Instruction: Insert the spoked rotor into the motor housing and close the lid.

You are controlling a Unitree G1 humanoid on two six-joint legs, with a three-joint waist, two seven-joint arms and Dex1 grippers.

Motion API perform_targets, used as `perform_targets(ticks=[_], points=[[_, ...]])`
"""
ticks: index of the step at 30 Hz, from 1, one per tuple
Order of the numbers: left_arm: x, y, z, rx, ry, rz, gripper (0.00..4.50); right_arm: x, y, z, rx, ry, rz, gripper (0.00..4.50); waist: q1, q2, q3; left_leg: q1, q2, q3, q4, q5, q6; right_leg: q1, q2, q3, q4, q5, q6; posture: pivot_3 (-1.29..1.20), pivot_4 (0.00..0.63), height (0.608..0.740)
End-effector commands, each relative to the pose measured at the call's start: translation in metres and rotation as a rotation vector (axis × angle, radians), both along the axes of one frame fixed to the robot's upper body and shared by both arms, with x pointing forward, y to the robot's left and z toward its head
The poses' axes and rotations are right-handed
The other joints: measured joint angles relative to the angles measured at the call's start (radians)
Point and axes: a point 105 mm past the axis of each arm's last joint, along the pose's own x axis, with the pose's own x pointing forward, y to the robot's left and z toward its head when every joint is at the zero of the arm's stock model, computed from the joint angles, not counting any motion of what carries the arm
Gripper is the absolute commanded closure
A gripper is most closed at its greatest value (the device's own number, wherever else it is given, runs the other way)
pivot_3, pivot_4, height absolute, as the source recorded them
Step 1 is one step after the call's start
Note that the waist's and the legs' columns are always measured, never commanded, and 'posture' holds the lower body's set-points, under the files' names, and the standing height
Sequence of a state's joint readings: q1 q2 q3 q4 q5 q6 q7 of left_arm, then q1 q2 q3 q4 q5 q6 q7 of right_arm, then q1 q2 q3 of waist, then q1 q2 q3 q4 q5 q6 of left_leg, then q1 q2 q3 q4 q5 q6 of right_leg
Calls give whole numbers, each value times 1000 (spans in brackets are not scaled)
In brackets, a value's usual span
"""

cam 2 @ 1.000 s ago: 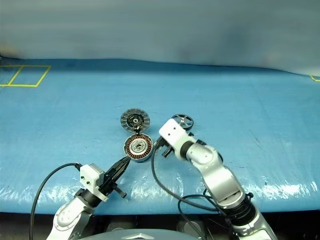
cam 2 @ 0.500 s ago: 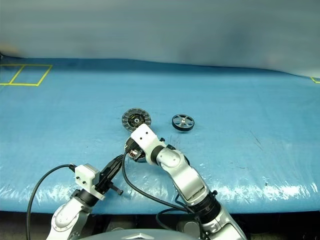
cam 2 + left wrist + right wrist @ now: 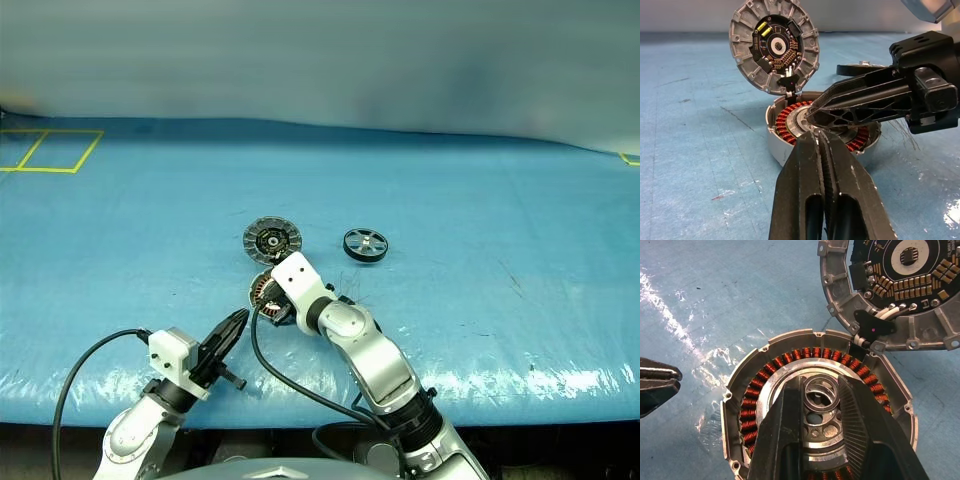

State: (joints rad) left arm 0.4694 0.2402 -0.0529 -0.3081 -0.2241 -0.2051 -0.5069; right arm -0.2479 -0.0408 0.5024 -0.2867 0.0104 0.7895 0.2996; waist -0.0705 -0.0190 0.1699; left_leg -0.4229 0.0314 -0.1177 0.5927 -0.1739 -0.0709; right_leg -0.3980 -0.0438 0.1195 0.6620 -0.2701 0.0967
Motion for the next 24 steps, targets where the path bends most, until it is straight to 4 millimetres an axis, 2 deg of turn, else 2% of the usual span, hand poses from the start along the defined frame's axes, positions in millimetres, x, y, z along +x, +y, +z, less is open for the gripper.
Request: perform_targets(ticks=[1,18,22,24], points=[[0,-1,3,-12,-17,-9,4397,-2,1,1,12,3,-4,3855,0,0,0,0,0,0,0,0,0,0,0,0,0,0,0,0,150,740],[0,-3,-3,-9,-2,-15,4397,-6,-3,-2,-25,31,16,3855,0,0,0,0,0,0,0,0,0,1,0,0,0,0,0,0,150,740],[1,-3,-4,-9,1,-15,4397,-4,-4,-1,-24,29,3,2484,1,0,0,0,0,0,0,0,0,1,0,0,0,0,0,0,150,740],[0,-4,-5,-12,7,-20,4397,-4,-4,6,6,26,5,1864,2,0,0,0,0,0,1,0,0,1,0,0,0,0,0,0,150,740]])
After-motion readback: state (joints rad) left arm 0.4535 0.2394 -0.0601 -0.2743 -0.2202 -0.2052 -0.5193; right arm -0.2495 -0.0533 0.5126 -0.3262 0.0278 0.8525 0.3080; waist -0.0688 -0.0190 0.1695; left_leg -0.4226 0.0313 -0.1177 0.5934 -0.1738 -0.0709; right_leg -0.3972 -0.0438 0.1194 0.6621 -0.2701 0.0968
